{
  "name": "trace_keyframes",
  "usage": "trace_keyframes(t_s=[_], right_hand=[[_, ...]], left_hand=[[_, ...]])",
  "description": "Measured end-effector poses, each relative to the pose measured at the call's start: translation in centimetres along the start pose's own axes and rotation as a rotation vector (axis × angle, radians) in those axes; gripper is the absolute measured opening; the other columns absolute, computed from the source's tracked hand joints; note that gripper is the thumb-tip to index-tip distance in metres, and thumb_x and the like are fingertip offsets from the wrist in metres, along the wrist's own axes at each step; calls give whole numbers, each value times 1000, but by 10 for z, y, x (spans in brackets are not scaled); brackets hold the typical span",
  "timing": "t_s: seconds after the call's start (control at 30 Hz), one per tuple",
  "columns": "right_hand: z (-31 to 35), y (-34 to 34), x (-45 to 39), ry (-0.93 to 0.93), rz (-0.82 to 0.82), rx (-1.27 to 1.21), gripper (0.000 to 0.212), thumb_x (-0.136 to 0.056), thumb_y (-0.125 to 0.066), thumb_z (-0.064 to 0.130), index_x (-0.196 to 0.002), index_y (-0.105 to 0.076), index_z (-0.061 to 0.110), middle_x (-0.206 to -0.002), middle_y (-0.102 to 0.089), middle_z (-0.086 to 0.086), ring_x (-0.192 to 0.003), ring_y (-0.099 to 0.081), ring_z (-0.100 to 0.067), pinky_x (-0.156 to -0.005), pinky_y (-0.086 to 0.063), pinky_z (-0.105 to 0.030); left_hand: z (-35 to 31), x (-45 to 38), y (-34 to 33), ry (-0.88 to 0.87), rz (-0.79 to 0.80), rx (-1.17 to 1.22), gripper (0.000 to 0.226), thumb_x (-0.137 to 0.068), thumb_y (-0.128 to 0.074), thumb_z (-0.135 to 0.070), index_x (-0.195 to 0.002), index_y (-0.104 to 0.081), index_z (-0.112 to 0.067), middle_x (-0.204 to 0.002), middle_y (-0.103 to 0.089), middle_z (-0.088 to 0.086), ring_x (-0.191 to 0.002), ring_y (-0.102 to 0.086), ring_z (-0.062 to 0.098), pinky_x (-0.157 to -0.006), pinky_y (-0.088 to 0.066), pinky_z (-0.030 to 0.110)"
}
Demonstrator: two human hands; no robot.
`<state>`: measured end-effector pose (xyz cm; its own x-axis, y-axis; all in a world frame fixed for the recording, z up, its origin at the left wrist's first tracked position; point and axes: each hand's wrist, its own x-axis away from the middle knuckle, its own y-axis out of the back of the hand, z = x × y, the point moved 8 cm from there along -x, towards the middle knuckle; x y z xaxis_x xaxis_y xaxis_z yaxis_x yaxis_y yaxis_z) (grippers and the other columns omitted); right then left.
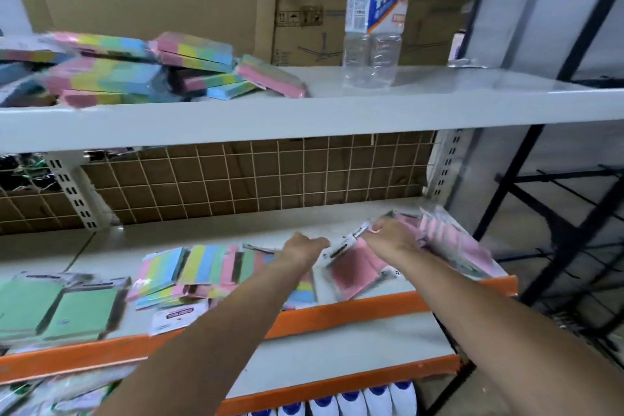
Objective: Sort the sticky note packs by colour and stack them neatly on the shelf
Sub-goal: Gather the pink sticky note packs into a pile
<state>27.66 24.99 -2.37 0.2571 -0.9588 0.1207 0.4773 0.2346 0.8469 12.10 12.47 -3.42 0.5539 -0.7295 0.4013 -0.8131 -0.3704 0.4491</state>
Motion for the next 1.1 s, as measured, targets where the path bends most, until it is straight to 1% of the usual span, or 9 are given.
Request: trace_keyframes(t_s=[0.07, 0.13, 0.27, 0.37, 0.53, 0.67, 0.87, 0.97, 1.1], right_hand=[[-14, 12, -7, 21, 5, 34, 37, -86, -53, 40, -115, -66, 22, -119, -66, -7, -111, -60, -28, -92, -49, -33], [-28, 22, -13, 36, 24, 70, 36, -90, -49, 45, -115, -67, 26, -119, -65, -3, -112, -60, -26, -94, -48, -33], [-58, 48, -28, 1, -44, 128, 22, -91, -51, 33, -102, -61, 17, -98, -60, -3, -100, -59, -22, -77, -38, -26], [-83, 64, -43, -26, -99, 147, 36, -89, -48, 48, -100, -60, 16, -99, -68, -5, -99, -64, -27, -83, -50, -32], [-131, 76, -56, -193, -77, 210, 68, -78, -46, 67, -125, -45, 18, -113, -58, -6, -104, -57, -29, -92, -47, -45], [-143, 70, -62, -203, 11, 314, 73, -79, -47, 73, -134, -41, 25, -129, -50, -7, -120, -53, -31, -95, -46, -41], [-153, 58, -70, -204, 80, 288, 68, -76, -52, 73, -126, -51, 26, -122, -54, -5, -113, -56, -27, -83, -45, -34], [-152, 58, -78, -139, 72, 239, 56, -82, -59, 56, -126, -50, 23, -124, -54, -7, -112, -57, -27, -78, -40, -30], [-151, 50, -88, -89, 101, 272, 56, -87, -57, 39, -137, -42, 21, -136, -45, -10, -124, -49, -32, -95, -41, -34]], left_hand=[[-6, -3, -23, 28, 21, -39, 34, -90, -60, -33, -98, -58, 0, -92, -54, 14, -75, -51, 25, -57, -35, 27], [-11, -6, -38, 75, 6, -63, 35, -89, -61, -36, -106, -55, -5, -94, -53, 9, -80, -50, 22, -56, -37, 26], [-10, -11, -65, 147, 3, -78, 75, -77, -70, -52, -129, -42, -6, -126, -54, 10, -116, -53, 27, -96, -45, 30], [-9, -18, -90, 141, 47, -71, 106, -47, -80, -63, -132, -42, -12, -132, -51, 10, -120, -52, 31, -103, -44, 42], [-24, -9, -109, 133, 41, -176, 68, -73, -71, -57, -126, -44, -24, -126, -45, 7, -128, -35, 27, -104, -36, 33], [-18, -28, -135, 140, 65, -272, 103, -29, -76, -59, -122, -41, -34, -132, -50, 6, -129, -39, 25, -104, -39, 36], [-26, -17, -133, 165, -14, -482, 115, -65, -75, -49, -148, 4, -44, -153, -15, 16, -140, -25, 34, -114, -26, 41], [-28, -27, -136, 166, -8, -474, 111, -71, -75, -41, -148, 4, -46, -151, -17, 15, -135, -28, 38, -112, -27, 41], [-29, -37, -137, 155, -31, -488, 108, -74, -74, -42, -148, 5, -47, -144, -26, 13, -127, -36, 37, -109, -29, 40]])
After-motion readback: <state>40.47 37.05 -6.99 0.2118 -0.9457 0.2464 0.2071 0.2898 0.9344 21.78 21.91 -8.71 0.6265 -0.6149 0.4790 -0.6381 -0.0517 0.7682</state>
